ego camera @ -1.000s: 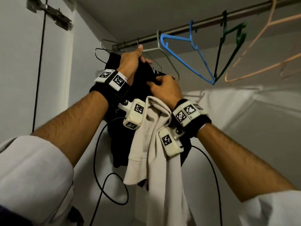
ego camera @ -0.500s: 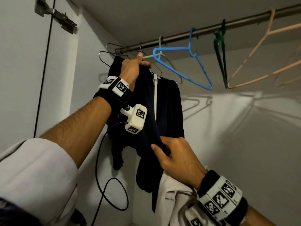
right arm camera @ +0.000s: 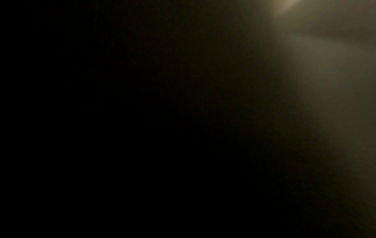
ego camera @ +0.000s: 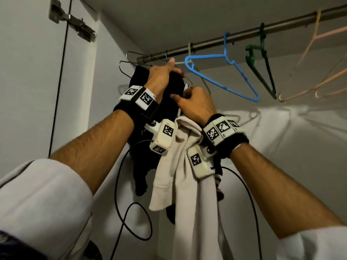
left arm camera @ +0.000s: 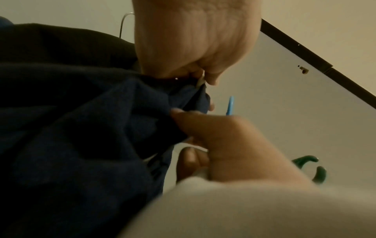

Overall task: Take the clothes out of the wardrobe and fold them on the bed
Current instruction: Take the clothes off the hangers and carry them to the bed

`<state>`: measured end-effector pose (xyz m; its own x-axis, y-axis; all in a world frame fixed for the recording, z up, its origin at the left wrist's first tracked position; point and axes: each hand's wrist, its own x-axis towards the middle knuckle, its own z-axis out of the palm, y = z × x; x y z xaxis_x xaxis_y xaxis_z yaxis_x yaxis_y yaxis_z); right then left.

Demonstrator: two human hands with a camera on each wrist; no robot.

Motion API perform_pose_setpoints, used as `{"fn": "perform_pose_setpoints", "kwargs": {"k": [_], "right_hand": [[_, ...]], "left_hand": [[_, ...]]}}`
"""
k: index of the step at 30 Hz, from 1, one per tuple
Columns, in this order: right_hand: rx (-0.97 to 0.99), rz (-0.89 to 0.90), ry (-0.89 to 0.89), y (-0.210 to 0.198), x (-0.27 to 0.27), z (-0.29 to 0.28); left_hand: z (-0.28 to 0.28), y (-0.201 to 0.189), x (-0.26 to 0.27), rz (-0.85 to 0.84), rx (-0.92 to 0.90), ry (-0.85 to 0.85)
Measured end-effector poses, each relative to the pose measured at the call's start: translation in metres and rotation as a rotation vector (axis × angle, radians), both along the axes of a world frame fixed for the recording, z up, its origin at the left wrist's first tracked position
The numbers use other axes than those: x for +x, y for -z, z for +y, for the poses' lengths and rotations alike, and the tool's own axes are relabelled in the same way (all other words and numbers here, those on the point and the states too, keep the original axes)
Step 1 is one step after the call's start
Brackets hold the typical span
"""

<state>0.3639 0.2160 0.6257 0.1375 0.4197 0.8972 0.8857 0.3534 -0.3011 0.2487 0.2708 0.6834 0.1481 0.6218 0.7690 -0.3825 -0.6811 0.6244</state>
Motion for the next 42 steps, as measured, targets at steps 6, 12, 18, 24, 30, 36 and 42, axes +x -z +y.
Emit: {"fn": "perform_pose_setpoints", "kwargs": {"k": [6, 12, 18, 24, 30, 36, 42], "right_hand": [[0.065, -0.074, -0.078, 0.057, 0.006, 0.002], [-0.024, -0.149, -0.169, 0.138, 0.018, -0.035], [-0.032, -0.079, -0.260, 0.178, 0.029, -0.065], [0.115, 0.130, -0.293, 0.166, 0.048, -0.065], [0.139, 0.354, -0.484, 0.120, 0.043, -0.051], [0.216, 0.416, -0.166, 0.048, 0.049, -0.008], [0.001, 0.213, 0.158, -0.002, 0.051, 0.031]], "left_hand": [[0.005, 0.003, -0.004, 0.029, 0.012, -0.050], [0.003, 0.004, -0.004, -0.050, -0.044, -0.017], [-0.004, 0.006, -0.008, -0.011, -0.017, -0.026], [-0.005, 0.008, -0.012, -0.014, -0.008, 0.022], [-0.003, 0.008, -0.014, -0.002, -0.011, 0.037], [0.003, 0.005, -0.021, -0.021, -0.025, 0.082], [0.005, 0.005, -0.026, -0.074, -0.026, 0.137]]}}
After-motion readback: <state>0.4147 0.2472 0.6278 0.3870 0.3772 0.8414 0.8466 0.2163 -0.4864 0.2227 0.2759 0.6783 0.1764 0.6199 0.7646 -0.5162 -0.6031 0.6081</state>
